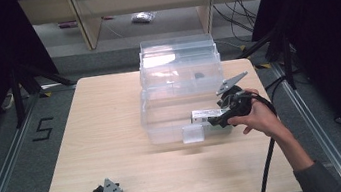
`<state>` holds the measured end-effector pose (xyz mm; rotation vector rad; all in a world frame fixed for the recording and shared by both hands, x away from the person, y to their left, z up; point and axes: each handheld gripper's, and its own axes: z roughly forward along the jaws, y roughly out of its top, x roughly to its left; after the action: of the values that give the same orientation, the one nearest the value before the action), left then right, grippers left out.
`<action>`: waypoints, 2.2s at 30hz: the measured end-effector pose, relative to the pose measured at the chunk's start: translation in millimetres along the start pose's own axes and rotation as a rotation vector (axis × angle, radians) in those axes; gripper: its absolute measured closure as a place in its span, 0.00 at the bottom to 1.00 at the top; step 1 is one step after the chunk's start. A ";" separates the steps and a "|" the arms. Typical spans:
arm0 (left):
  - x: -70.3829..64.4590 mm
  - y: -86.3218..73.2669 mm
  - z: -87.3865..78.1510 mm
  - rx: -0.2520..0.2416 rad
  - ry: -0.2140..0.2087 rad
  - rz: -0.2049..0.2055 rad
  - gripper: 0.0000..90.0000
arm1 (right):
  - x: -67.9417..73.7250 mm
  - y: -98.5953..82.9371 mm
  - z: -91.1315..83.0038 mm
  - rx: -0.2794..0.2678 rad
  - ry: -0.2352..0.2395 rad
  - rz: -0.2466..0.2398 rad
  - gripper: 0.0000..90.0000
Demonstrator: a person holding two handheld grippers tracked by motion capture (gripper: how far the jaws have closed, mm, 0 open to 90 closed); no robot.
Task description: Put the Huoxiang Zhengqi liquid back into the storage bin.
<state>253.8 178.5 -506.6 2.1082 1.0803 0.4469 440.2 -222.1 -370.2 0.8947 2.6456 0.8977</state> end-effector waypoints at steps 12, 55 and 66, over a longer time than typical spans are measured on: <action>2.1 0.6 -2.1 0.031 0.002 0.035 0.17 | 13.5 -15.6 -0.5 -0.017 0.013 0.001 0.26; 1.6 0.5 -1.6 0.023 0.004 0.029 0.17 | 66.5 -68.3 5.3 -0.082 0.036 0.018 0.24; 2.1 0.8 -2.3 0.031 0.005 0.036 0.17 | 72.4 -88.8 8.8 -0.109 0.013 0.038 0.23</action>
<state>254.1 180.9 -504.5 2.1580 1.0600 0.4562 343.2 -229.9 -431.4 0.9184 2.5702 1.0490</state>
